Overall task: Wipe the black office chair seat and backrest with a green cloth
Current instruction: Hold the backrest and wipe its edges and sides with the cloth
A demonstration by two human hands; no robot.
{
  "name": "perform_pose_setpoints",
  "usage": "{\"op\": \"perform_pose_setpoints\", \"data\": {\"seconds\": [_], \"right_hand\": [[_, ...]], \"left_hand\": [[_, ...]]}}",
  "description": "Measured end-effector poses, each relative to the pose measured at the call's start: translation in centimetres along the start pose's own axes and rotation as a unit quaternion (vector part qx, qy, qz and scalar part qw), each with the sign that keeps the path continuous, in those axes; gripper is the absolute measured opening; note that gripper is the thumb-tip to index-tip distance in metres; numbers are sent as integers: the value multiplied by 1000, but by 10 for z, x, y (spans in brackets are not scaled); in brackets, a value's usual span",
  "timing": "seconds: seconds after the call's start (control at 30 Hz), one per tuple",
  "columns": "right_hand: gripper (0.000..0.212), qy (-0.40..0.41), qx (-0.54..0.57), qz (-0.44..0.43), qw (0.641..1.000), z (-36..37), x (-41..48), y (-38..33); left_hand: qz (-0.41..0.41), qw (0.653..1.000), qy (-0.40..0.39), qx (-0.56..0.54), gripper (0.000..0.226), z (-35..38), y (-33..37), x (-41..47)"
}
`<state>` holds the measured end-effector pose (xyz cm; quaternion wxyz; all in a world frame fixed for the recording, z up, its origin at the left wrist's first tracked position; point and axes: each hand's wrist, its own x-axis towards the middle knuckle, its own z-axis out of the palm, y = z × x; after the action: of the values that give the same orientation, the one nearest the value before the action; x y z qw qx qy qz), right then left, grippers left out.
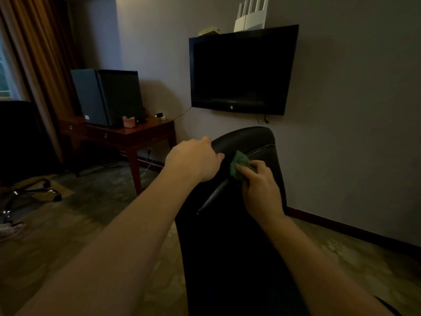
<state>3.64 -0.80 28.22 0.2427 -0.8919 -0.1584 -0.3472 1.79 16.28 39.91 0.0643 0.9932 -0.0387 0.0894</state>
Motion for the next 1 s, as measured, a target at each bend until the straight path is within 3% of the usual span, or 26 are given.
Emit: {"op": "perform_pose_setpoints", "data": {"seconds": [0.13, 0.2, 0.37, 0.53, 0.63, 0.87, 1.0], "right_hand": [[49, -71, 32, 97, 992, -4, 9, 14], [47, -57, 82, 117, 988, -8, 4, 14], [44, 3, 122, 50, 991, -13, -14, 1], [37, 16, 21, -82, 996, -6, -9, -3], [39, 10, -10, -67, 998, -1, -1, 8], [50, -70, -65, 66, 993, -5, 23, 23], [47, -22, -46, 15, 999, -5, 9, 13]], "left_hand": [[8, 1000, -1, 0, 49, 0, -1, 3], [10, 1000, 0, -4, 48, 1, -2, 3], [8, 1000, 15, 15, 49, 2, 1, 1], [10, 999, 28, 23, 48, 4, 0, 1], [12, 999, 30, 27, 49, 4, 0, 1], [21, 999, 20, 17, 48, 3, -1, 7], [21, 999, 27, 17, 48, 5, -1, 11]]}}
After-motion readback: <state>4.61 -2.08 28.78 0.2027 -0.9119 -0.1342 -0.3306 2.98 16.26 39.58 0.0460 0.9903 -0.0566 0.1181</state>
